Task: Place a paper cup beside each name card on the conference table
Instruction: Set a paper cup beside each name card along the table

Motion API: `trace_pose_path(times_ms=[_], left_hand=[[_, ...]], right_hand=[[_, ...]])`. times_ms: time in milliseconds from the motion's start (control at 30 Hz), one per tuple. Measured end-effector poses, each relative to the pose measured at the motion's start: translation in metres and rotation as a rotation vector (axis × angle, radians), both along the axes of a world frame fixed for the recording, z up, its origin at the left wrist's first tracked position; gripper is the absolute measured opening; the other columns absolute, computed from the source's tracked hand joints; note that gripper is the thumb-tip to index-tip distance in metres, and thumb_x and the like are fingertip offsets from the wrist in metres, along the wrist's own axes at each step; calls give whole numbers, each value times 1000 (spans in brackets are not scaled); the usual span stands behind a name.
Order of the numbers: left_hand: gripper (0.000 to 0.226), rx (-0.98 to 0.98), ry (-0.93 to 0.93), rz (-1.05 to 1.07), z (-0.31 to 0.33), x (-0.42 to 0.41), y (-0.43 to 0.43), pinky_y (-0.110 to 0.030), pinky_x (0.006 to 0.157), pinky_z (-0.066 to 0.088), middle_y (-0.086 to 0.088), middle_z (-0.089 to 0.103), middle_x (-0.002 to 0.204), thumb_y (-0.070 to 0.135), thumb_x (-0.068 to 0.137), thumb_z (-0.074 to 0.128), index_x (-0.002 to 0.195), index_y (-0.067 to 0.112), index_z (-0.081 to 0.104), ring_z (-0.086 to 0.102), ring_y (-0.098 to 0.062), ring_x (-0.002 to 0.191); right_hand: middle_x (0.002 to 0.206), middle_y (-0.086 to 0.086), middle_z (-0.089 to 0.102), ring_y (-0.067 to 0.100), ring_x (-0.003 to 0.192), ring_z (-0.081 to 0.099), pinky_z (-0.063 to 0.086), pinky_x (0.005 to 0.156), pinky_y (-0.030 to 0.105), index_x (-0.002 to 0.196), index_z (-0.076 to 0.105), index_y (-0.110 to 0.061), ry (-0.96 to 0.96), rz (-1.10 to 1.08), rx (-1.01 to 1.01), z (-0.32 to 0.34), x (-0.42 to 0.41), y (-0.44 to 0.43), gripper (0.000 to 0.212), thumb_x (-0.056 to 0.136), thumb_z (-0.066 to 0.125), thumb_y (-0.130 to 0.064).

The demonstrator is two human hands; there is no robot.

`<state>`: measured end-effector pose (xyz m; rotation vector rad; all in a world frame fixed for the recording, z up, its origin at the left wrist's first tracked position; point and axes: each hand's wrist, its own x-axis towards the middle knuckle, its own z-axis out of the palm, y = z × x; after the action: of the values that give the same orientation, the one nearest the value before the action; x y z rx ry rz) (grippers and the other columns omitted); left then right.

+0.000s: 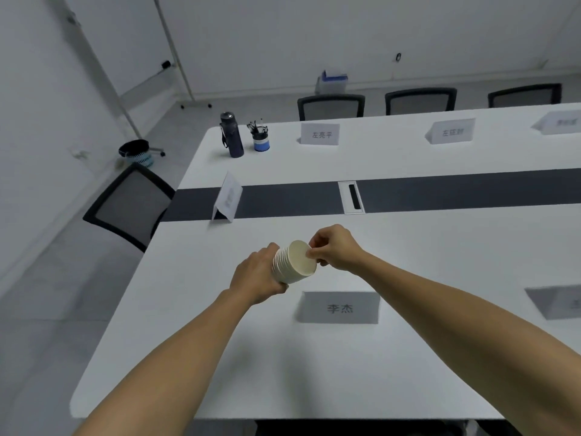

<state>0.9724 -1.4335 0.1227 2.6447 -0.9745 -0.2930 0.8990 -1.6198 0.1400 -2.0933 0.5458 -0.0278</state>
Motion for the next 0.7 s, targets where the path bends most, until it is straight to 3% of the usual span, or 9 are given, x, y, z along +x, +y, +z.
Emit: trace_pose_path(times_ms=[100,333,533,700], left_hand=[[59,9,17,-26,-7,15,-2,-33,63,51,3,63,99,35,65,80,112,24,45,60,-24,83],[57,26,46,-79,-26,38,-14,-30,59,42,3,63,97,36,66,78,111,23,46,59,-24,80],[53,18,140,1,-44,49,-23,-30,60,47,3,63,95,34,68,78,109,24,45,61,-23,79],[51,59,235,106,-68,45,-12,-35,67,48,4,63,93,30,68,75,108,23,46,59,-25,82]], right_hand=[[87,15,71,25,70,67,60,68,35,90,74,1,9,-30,5,-6,11,-1,12,80,78,-5],[89,15,70,25,73,67,55,59,25,94,74,2,51,-120,19,-19,17,-12,12,83,74,-4],[89,12,65,19,65,61,48,53,22,91,67,-2,22,-371,133,-14,20,-55,7,86,62,-2],[86,13,68,22,64,69,60,63,32,94,66,-4,151,-461,57,-63,23,-88,6,88,64,-5]])
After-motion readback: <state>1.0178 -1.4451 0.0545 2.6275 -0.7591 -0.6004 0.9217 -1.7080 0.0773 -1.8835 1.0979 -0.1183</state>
